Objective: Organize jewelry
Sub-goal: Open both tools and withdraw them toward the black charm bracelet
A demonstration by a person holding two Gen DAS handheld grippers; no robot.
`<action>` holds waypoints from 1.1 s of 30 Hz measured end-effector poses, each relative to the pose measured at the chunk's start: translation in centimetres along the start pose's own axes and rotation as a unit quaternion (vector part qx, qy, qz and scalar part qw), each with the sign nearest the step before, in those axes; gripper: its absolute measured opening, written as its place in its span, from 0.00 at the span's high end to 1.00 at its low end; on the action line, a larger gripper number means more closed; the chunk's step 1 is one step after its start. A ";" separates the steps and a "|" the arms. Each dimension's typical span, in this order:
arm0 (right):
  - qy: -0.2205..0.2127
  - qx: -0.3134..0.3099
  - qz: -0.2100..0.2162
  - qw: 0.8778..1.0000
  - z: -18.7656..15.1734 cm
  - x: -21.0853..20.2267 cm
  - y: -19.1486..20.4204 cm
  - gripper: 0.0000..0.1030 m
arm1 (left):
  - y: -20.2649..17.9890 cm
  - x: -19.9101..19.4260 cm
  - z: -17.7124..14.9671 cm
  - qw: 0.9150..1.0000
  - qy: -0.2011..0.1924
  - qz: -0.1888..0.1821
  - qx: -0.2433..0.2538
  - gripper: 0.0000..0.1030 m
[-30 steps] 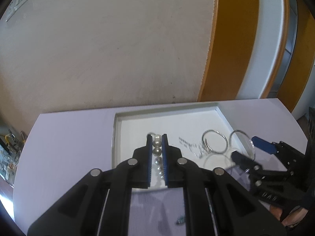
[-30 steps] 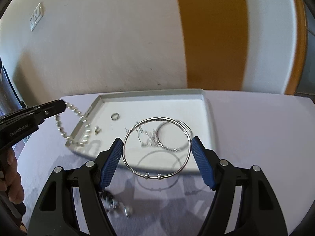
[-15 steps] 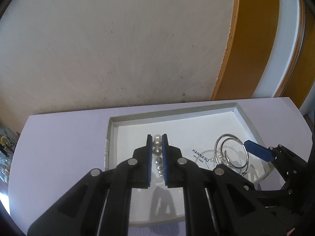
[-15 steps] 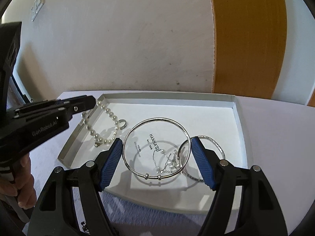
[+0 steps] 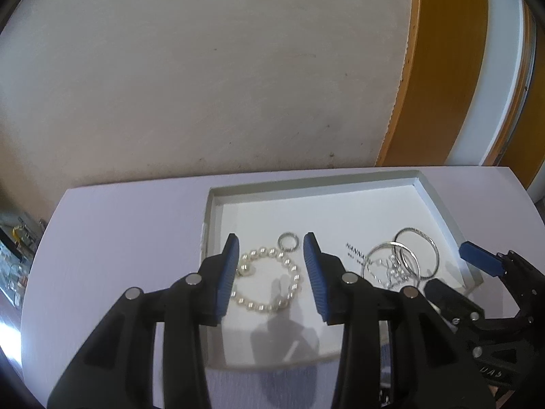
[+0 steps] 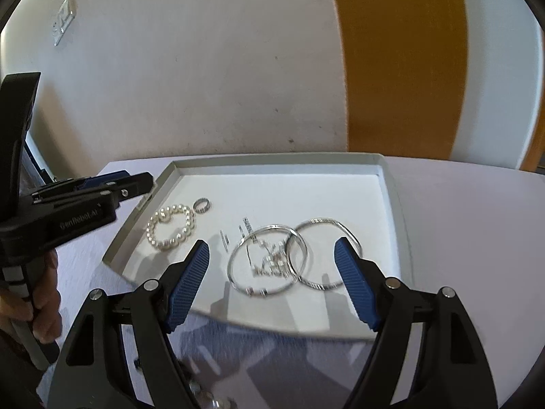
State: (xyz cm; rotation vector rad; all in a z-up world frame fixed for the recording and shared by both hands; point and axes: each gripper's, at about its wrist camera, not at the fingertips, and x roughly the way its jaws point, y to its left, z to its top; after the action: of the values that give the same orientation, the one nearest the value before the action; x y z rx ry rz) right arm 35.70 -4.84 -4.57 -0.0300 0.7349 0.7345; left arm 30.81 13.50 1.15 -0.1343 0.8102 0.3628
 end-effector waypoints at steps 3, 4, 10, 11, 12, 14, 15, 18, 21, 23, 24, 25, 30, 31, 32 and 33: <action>-0.002 -0.003 -0.001 1.000 -1.0 -1.5 -0.1 0.25 | 0.3 -1.3 -1.0 1.000 -0.003 0.003 -0.001 0.59; -0.003 -0.004 -0.002 1.000 -1.4 -2.2 -0.2 0.25 | 0.4 -1.9 -1.5 1.000 -0.004 0.003 -0.002 0.59; -0.003 -0.010 -0.005 1.000 -3.9 -5.4 -0.3 0.25 | 0.6 -4.3 -4.5 1.000 0.001 -0.001 -0.003 0.58; -0.002 -0.011 -0.006 1.000 -4.3 -5.7 -0.2 0.25 | 0.6 -4.6 -5.1 1.000 0.003 0.000 -0.003 0.58; 0.001 -0.012 -0.006 1.000 -4.9 -6.0 -0.1 0.25 | 0.7 -4.8 -5.7 1.000 0.005 0.000 -0.003 0.56; 0.004 -0.014 -0.004 1.000 -5.7 -6.5 0.1 0.25 | 0.9 -5.2 -6.8 1.000 0.007 0.002 -0.005 0.54; 0.005 -0.015 -0.004 1.000 -5.9 -6.4 0.2 0.26 | 1.0 -5.3 -7.3 1.000 0.008 0.003 -0.007 0.54; 0.013 -0.017 -0.001 1.000 -7.1 -6.5 0.8 0.26 | 1.5 -5.7 -8.9 1.000 0.013 0.003 -0.017 0.54; 0.021 -0.025 -0.003 0.999 -7.9 -6.0 1.4 0.29 | 1.9 -5.8 -10.1 0.999 0.020 0.002 -0.028 0.54; 0.025 -0.031 -0.004 0.999 -8.3 -5.8 1.9 0.30 | 1.9 -5.8 -10.8 0.999 0.024 0.004 -0.030 0.54; 0.027 -0.033 -0.004 0.999 -8.4 -5.8 2.0 0.32 | 2.0 -5.7 -11.3 0.999 0.027 0.004 -0.032 0.54; 0.030 -0.038 -0.003 0.999 -8.5 -5.7 2.3 0.33 | 2.0 -5.8 -11.6 0.999 0.028 0.005 -0.032 0.54; 0.045 -0.054 -0.005 0.998 -9.4 -5.2 3.3 0.41 | 2.2 -6.2 -12.7 0.999 0.031 0.005 -0.034 0.54; 0.047 -0.056 -0.006 0.997 -9.5 -5.1 3.3 0.43 | 2.2 -6.3 -12.9 0.999 0.031 0.006 -0.034 0.54; 0.052 -0.058 -0.007 0.997 -9.7 -4.8 3.4 0.46 | 2.2 -6.4 -12.9 0.999 0.030 0.006 -0.033 0.54; 0.055 -0.059 -0.007 0.997 -9.7 -4.6 3.5 0.48 | 2.1 -6.5 -13.1 0.999 0.029 0.007 -0.030 0.54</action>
State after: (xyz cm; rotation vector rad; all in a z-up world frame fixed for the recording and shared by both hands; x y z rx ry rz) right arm 25.38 -7.62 -8.27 -0.1843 0.7944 0.7661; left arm 16.99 10.41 -2.98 -0.1969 0.8579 0.3985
